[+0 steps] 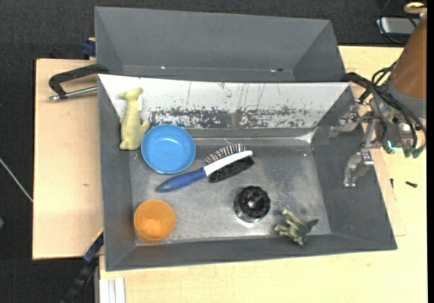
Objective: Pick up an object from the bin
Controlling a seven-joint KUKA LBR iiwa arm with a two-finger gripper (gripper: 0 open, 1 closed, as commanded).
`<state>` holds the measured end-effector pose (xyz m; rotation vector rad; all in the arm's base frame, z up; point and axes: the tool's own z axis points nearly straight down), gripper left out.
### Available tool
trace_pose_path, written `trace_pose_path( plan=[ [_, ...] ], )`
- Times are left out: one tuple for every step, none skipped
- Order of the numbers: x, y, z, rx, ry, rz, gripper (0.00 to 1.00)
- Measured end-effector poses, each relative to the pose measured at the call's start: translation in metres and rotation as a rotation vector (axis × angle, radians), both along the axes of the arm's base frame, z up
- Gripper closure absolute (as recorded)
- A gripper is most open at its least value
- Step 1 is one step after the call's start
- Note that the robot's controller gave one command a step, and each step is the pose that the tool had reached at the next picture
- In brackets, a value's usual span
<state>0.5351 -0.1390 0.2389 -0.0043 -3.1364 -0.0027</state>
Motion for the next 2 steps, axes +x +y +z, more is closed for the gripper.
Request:
trace_pose_path(
  plan=[
    [-0.020,0.074,-0.142,-0.004,-0.024,0.323,0.00],
    [-0.030,0.144,-0.136,0.000,-0.021,0.087,0.00]
  ],
)
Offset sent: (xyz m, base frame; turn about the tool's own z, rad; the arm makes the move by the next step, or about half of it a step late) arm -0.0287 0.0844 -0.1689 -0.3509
